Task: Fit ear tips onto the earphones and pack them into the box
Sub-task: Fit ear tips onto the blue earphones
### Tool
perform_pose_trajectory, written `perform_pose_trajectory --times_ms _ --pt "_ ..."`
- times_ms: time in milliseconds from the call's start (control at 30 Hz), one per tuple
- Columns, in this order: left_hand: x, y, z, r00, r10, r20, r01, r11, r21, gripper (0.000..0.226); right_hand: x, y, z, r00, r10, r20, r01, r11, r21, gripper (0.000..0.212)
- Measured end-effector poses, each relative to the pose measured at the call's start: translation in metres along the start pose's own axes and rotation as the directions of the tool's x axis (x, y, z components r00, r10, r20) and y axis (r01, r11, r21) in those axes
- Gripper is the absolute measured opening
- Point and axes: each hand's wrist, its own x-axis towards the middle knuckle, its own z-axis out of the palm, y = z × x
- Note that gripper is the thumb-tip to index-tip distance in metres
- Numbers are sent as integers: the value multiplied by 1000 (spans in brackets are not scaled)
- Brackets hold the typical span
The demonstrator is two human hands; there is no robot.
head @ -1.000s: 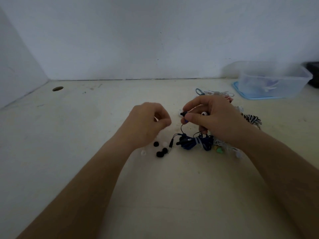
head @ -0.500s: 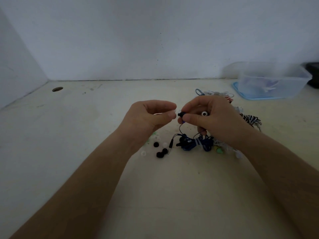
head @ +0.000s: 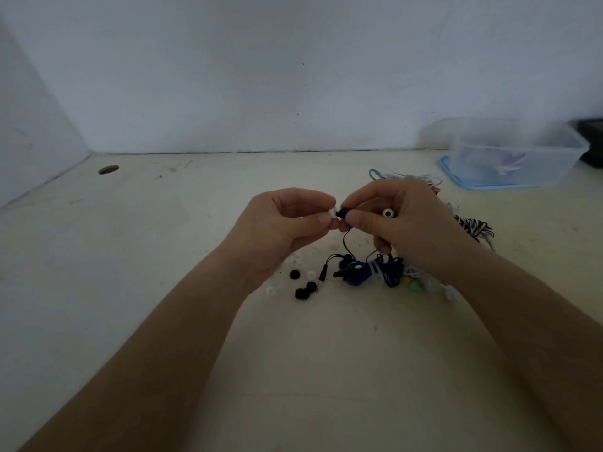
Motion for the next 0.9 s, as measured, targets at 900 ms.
perform_pose_trajectory --times_ms 900 --pt "-1 0 2 1000 3 24 -4 998 67 26 -1 -2 -4 999 -9 36 10 1000 -4 5"
